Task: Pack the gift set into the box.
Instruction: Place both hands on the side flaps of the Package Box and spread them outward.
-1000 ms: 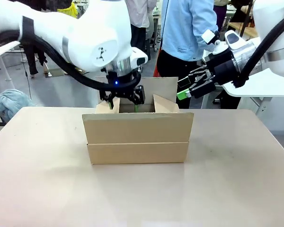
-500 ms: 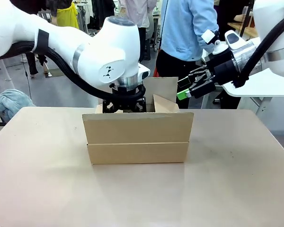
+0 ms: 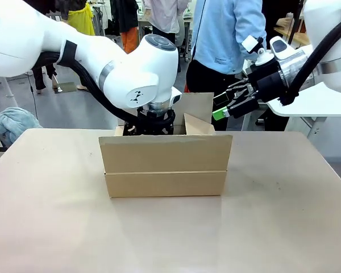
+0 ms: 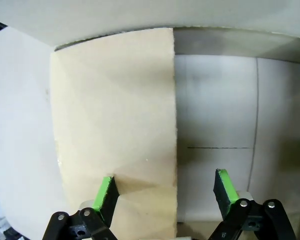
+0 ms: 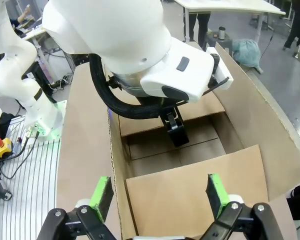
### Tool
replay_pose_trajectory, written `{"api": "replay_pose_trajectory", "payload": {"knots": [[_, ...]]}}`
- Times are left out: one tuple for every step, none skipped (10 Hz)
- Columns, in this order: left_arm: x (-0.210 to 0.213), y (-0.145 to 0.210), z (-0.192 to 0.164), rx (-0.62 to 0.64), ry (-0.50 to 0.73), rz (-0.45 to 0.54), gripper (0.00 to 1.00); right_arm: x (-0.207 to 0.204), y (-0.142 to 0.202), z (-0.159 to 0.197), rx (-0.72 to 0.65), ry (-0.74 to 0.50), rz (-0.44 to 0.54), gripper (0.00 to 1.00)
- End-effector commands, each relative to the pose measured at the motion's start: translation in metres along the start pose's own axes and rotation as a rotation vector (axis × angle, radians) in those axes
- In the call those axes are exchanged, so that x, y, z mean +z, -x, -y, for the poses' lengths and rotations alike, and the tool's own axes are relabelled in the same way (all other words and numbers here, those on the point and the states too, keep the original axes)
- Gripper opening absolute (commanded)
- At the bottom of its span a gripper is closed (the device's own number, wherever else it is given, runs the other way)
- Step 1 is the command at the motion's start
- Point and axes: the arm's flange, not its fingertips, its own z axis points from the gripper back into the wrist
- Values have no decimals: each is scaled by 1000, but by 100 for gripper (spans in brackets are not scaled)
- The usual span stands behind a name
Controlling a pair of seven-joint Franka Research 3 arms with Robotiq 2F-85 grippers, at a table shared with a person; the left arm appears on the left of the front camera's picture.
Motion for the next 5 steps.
{"api": "replay_pose_trajectory", "payload": {"knots": [[2,-6,3,-8,-101,4,100,2,-3,-3,-12,-6,-18,100],[1,-7,0,-25,-139,-17,100,2,-3,-3,-12,-6,-18,100],[2,-7,-6,-35,-162,-25,100,2,-3,-3,-12,-6,-18,100],[6,-7,-13,-18,-161,6,100,2,-3,-3,-12,-6,-18,100],[12,-5,-23,-16,-170,27,100,2,-3,-3,-12,-6,-18,100]]}}
